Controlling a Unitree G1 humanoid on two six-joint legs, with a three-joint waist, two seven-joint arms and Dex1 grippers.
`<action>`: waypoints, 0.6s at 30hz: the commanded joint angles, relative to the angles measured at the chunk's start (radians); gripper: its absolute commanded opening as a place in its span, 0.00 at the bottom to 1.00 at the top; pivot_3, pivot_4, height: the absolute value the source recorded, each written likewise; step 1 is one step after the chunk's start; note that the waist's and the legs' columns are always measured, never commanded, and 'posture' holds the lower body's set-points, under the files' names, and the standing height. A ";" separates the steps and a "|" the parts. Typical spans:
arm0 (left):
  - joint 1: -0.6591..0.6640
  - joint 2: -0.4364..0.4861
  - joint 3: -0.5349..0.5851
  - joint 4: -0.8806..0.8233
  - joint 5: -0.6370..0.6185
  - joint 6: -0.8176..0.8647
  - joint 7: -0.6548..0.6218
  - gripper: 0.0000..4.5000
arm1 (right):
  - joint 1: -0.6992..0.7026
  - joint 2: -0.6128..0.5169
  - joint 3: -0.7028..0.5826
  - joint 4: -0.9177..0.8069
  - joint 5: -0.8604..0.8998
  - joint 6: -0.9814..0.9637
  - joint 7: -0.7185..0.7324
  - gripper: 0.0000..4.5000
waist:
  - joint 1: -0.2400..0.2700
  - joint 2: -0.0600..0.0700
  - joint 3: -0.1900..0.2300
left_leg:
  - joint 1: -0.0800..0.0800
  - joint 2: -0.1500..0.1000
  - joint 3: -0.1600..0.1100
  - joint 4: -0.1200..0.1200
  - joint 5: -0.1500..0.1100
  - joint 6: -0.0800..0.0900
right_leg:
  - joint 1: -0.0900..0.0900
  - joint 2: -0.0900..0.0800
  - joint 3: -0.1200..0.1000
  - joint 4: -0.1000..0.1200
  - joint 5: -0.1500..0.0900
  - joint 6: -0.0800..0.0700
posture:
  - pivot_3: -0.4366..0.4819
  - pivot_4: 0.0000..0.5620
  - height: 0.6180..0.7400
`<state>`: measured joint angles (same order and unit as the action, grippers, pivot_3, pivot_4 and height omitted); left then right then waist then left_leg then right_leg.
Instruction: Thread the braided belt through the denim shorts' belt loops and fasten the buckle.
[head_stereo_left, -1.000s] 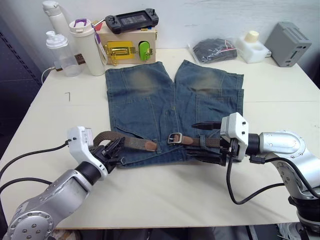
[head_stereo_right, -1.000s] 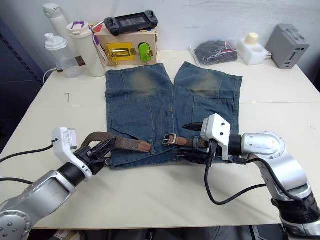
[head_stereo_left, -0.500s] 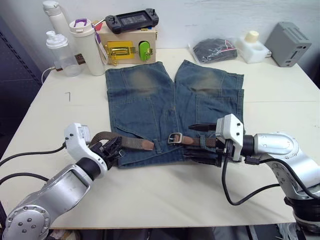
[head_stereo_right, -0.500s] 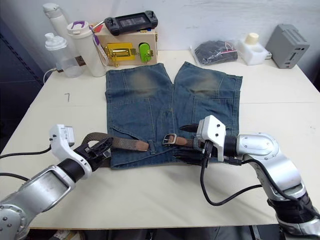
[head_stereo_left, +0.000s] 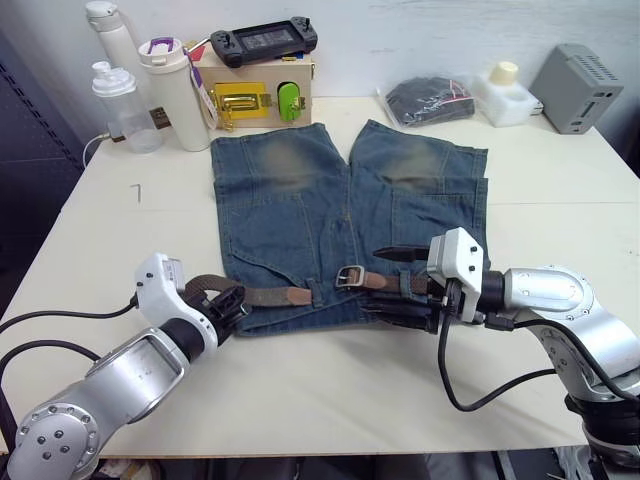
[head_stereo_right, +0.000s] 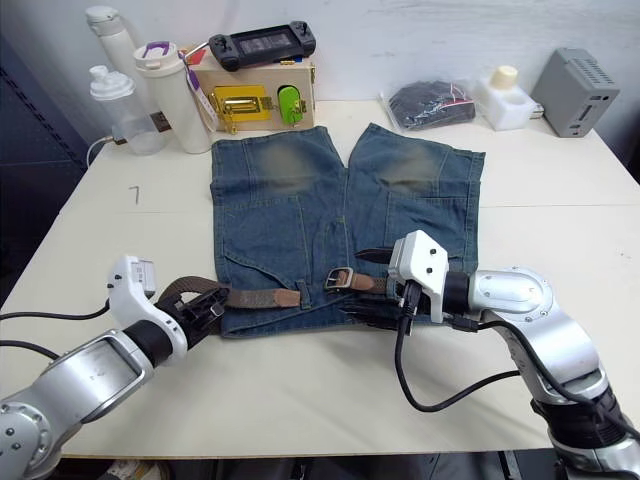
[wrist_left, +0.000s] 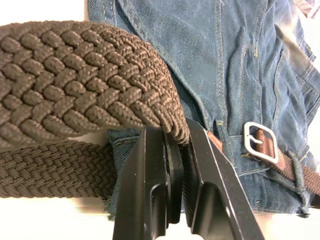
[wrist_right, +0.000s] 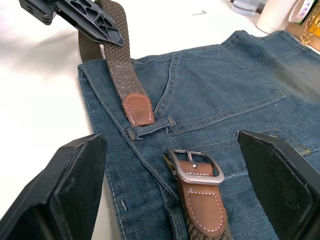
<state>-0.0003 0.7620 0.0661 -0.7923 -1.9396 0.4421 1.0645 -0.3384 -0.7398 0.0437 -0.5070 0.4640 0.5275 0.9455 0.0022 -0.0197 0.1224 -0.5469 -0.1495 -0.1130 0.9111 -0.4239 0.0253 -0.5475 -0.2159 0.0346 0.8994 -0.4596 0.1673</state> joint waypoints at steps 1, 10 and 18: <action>-0.038 -0.005 -0.026 0.013 0.005 -0.003 -0.006 0.00 | 0.001 -0.002 -0.023 -0.042 0.023 0.005 -0.013 0.99 | 0.000 0.000 0.000 | 0.000 0.000 0.000 0.000 0.000 0.000 | 0.000 0.000 0.000 0.000 0.000 0.000 | 0.48 0.27 0.22; -0.091 -0.052 -0.086 0.099 0.046 0.035 -0.090 0.00 | 0.010 -0.011 -0.039 -0.057 0.033 0.023 -0.034 0.99 | 0.000 0.000 0.000 | 0.000 0.000 0.000 0.000 0.000 0.000 | 0.000 0.000 0.000 0.000 0.000 0.000 | 0.48 0.27 0.22; -0.128 -0.093 -0.122 0.135 0.110 0.103 -0.196 0.00 | 0.032 -0.021 -0.055 -0.069 0.037 0.030 -0.051 0.99 | 0.001 0.000 0.000 | 0.000 0.000 0.000 0.000 0.000 0.000 | 0.000 0.000 0.000 0.000 0.000 0.000 | 0.48 0.27 0.22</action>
<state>-0.1125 0.6709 -0.0368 -0.6401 -1.8424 0.5211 0.9110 -0.3033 -0.7440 0.0274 -0.5399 0.4859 0.5565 0.9006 0.0030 -0.0197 0.1224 -0.5469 -0.1496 -0.1131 0.9111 -0.4239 0.0254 -0.5473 -0.2156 0.0348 0.8993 -0.4595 0.1674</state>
